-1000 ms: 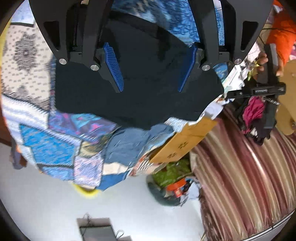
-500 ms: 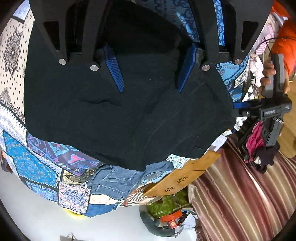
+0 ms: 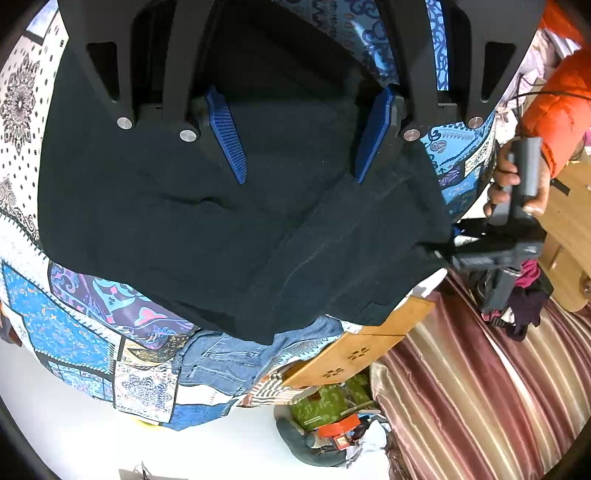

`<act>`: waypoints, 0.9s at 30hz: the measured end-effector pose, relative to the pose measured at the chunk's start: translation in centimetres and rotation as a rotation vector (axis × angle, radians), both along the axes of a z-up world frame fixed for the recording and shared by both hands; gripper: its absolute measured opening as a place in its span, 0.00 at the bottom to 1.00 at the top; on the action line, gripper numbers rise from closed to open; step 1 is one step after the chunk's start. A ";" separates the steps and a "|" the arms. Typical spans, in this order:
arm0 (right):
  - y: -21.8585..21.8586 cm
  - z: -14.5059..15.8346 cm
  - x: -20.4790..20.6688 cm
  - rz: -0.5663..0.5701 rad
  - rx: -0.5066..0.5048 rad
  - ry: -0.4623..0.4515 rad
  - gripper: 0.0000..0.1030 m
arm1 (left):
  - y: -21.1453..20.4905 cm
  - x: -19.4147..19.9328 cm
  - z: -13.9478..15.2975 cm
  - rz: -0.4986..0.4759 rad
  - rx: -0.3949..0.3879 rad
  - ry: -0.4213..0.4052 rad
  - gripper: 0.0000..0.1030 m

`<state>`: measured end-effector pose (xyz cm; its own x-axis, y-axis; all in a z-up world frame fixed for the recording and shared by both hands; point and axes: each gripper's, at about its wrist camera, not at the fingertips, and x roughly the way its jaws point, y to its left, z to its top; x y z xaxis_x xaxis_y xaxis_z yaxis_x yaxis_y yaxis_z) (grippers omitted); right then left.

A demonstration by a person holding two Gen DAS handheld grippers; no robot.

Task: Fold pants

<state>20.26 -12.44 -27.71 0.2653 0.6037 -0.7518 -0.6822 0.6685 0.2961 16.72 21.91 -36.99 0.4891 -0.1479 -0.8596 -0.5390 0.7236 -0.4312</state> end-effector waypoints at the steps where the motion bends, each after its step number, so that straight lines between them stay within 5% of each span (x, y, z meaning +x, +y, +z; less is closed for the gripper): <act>1: 0.0 0.0 0.0 -0.002 0.001 0.001 0.55 | -0.4 0.2 0.2 -0.007 0.032 0.001 0.32; 5: -0.3 0.2 -0.1 -0.022 0.007 0.006 0.55 | -1.6 0.0 1.7 -0.042 0.160 -0.009 0.19; 15: -6.6 2.8 -0.5 -0.200 0.046 -0.053 0.55 | -5.0 -0.3 11.3 -0.149 0.410 -0.184 0.14; 22: -13.4 2.6 0.2 -0.358 -0.012 -0.078 0.55 | -10.2 1.3 16.9 -0.229 0.512 -0.296 0.12; 27: -14.9 0.1 0.6 -0.390 -0.065 -0.033 0.55 | -14.3 2.2 20.1 -0.291 0.470 -0.388 0.11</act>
<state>20.86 -27.38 -27.61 0.4904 0.4040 -0.7722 -0.3815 0.8962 0.2266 18.92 7.64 -16.93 0.7724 0.0265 -0.6346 -0.1635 0.9737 -0.1584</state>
